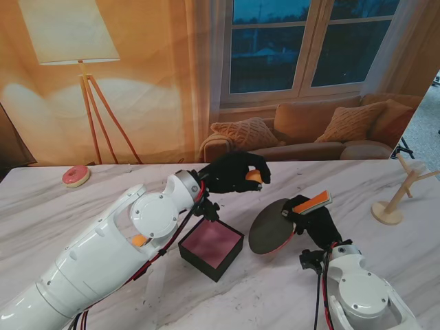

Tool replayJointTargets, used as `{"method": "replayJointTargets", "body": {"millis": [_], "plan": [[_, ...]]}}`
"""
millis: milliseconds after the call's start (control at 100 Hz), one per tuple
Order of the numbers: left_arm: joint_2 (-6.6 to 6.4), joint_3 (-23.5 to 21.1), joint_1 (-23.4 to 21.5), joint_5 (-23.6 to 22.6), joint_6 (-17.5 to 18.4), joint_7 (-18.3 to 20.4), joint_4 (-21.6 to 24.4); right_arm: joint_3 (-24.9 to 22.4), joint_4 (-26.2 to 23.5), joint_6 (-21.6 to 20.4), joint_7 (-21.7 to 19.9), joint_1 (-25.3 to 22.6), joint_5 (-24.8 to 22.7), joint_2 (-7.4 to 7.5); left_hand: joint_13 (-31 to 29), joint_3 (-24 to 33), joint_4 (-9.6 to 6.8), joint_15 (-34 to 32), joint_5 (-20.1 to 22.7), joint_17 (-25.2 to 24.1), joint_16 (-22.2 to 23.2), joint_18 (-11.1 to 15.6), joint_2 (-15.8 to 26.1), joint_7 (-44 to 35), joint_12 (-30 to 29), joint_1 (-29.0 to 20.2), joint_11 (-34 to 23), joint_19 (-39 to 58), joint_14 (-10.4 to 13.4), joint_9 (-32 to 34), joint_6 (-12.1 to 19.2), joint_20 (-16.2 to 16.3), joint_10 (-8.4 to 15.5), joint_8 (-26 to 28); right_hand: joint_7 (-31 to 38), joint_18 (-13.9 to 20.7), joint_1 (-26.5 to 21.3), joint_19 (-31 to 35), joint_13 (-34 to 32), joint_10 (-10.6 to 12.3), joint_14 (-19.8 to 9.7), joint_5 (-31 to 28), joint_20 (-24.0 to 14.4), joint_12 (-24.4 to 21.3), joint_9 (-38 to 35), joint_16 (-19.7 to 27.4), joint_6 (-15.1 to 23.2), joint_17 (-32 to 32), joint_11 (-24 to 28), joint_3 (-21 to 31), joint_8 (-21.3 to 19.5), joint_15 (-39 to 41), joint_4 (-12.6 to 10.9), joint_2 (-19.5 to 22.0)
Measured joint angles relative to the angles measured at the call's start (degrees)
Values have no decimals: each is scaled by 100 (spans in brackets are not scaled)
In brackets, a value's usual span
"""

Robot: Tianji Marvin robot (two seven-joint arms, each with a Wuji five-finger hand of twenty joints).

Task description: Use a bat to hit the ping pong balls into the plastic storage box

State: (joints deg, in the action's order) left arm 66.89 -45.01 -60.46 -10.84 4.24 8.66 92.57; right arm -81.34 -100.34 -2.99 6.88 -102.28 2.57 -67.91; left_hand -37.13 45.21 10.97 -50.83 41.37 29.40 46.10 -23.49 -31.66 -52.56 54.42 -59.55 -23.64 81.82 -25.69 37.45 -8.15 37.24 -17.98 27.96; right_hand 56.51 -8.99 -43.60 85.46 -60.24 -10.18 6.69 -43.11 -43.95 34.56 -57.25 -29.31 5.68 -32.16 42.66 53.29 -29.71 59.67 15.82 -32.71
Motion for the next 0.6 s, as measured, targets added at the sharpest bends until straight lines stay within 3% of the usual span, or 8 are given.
{"method": "replayJointTargets", "body": {"millis": [230,340,400,600], "plan": [[-28,71,50,99,-9,187,-57,90,-86,-51,13,0,51,0,343,-79,-43,688,47,-668,-378,-69,91,285,-568,30,-474,-591,-13,0,-78,1,85,8,3,1,0,0,0,0,0,0,0,-2,0,0,0,0,6,0,0,1,0,0],[-43,71,59,102,-4,249,-59,105,-109,-76,23,-1,57,-5,662,-290,-95,1345,40,-1342,-774,-157,160,679,-1644,267,-620,-1287,-104,-72,-80,-7,84,8,5,0,0,0,0,0,0,0,0,-3,0,0,0,0,7,0,0,2,0,0],[-63,70,77,151,25,404,-60,108,-112,-89,26,0,62,-8,733,-367,-97,1524,40,-1544,-886,-235,153,788,-1925,417,-624,-1494,-166,-66,-80,-65,100,8,5,1,0,0,0,0,0,0,0,-3,0,0,0,0,7,0,0,2,0,0],[-102,70,103,332,31,530,-61,109,-112,-95,53,8,81,-19,797,-582,-99,1789,40,-1703,-1048,-320,150,947,-2172,486,-488,-1730,-244,-66,-80,-136,115,8,7,1,0,0,0,-4,0,0,0,-5,0,0,0,0,18,0,0,4,0,1]]}}
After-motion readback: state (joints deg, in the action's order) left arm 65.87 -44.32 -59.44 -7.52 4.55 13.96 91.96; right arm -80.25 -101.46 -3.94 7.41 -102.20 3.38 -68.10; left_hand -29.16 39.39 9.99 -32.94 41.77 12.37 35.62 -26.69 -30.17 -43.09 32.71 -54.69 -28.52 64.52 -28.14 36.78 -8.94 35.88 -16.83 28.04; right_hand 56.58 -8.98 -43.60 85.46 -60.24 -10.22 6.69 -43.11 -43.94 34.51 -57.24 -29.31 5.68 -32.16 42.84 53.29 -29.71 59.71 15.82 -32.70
